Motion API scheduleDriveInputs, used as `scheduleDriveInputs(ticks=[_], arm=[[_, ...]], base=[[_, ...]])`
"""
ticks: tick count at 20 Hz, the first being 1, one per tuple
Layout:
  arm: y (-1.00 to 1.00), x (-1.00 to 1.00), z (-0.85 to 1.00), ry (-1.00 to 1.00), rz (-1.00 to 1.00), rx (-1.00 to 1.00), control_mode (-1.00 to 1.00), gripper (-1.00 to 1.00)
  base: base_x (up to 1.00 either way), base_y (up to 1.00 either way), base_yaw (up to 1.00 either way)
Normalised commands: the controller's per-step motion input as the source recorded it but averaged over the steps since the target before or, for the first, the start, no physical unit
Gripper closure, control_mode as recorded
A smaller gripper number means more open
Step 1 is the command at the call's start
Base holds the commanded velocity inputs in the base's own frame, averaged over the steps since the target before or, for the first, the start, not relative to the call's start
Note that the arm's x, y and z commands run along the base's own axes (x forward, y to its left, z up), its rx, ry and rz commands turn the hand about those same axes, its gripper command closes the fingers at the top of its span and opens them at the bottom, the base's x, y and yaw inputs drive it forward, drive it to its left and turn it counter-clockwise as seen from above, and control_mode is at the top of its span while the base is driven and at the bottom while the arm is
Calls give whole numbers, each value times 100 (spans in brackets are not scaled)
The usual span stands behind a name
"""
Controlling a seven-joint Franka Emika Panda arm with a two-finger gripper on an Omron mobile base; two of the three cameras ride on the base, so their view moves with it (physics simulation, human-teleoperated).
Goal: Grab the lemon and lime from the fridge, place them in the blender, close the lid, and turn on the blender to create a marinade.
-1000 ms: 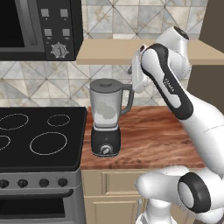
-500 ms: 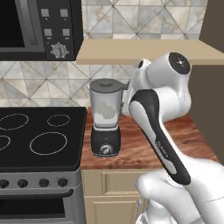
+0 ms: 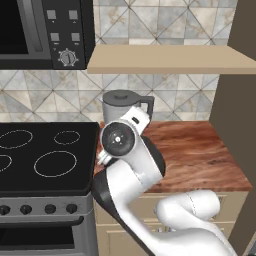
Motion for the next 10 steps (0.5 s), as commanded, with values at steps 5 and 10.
scheduleDriveInputs(ticks=[5,10], arm=[[5,-46,-25,-14,-39,1,-100,-100],[-13,-18,-26,-29,-36,0,-100,-100]], base=[[0,0,0],[0,0,0]])
